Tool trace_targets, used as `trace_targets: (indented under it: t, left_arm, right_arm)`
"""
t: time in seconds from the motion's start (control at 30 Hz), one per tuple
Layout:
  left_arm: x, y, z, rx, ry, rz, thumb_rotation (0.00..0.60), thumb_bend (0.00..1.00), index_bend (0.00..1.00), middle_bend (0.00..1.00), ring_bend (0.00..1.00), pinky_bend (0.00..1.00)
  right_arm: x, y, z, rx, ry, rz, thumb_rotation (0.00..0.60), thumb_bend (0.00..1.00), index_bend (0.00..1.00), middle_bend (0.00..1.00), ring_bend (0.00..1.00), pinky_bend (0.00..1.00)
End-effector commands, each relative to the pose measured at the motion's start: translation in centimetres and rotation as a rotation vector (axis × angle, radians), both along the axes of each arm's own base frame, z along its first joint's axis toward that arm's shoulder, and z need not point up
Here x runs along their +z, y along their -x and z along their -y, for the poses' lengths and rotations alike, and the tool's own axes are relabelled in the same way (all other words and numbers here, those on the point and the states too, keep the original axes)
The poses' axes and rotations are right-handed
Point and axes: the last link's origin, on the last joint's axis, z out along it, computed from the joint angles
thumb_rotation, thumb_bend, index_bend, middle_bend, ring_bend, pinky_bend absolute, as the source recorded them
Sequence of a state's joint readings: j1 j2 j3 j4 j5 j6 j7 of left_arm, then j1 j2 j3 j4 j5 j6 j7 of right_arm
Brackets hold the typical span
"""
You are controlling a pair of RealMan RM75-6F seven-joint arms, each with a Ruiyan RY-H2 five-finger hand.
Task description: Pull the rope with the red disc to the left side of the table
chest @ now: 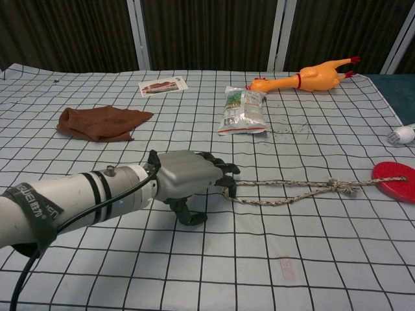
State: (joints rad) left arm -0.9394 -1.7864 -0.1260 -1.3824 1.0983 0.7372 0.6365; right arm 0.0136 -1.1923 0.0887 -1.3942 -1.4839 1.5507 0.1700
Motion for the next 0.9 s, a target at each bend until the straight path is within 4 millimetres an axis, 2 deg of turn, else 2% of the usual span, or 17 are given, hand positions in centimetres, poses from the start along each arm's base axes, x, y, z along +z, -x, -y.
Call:
trace_targets:
  t: [0.03, 0.2, 0.4, 0.53, 0.77, 0.9]
  left_arm:
    - [0.3, -0.1, -0.1, -0.002, -0.007, 0.006, 0.600, 0.44, 0.39, 0.00, 0.00, 0.00]
    - [0.9, -0.2, -0.1, -0.015, -0.018, 0.004, 0.600, 0.46, 0.49, 0.00, 0.00, 0.00]
    - [1.2, 0.4, -0.2, -0.035, -0.040, -0.028, 0.600, 0.46, 0.52, 0.00, 0.00, 0.00]
    - [1.6, 0.8, -0.3, -0.036, -0.055, -0.042, 0.600, 0.46, 0.59, 0.00, 0.00, 0.00]
    - [3.4, 1.9, -0.9, -0.011, -0.113, -0.037, 0.600, 0.67, 0.84, 0.00, 0.00, 0.00]
    - [5.8, 3.6, -1.3, 0.026, -0.165, -0.030, 0.600, 0.72, 0.88, 0.02, 0.00, 0.00]
  right_arm:
    - [0.0, -0.1, 0.0, 0.001, -0.001, -0.001, 0.600, 0.25, 0.00, 0.00, 0.00, 0.00]
    - [-0.1, -0.2, 0.1, 0.001, -0.003, -0.004, 0.600, 0.25, 0.00, 0.00, 0.00, 0.00]
    - [-0.4, -0.3, 0.1, -0.001, -0.011, -0.007, 0.600, 0.25, 0.00, 0.00, 0.00, 0.00]
    - [-0.4, -0.3, 0.1, -0.003, -0.011, -0.009, 0.600, 0.25, 0.00, 0.00, 0.00, 0.00]
    - [-0.5, -0.6, 0.2, 0.004, -0.016, -0.009, 0.600, 0.25, 0.00, 0.00, 0.00, 0.00]
    - [-0.6, -0.8, 0.3, 0.010, -0.015, -0.011, 0.600, 0.25, 0.00, 0.00, 0.00, 0.00]
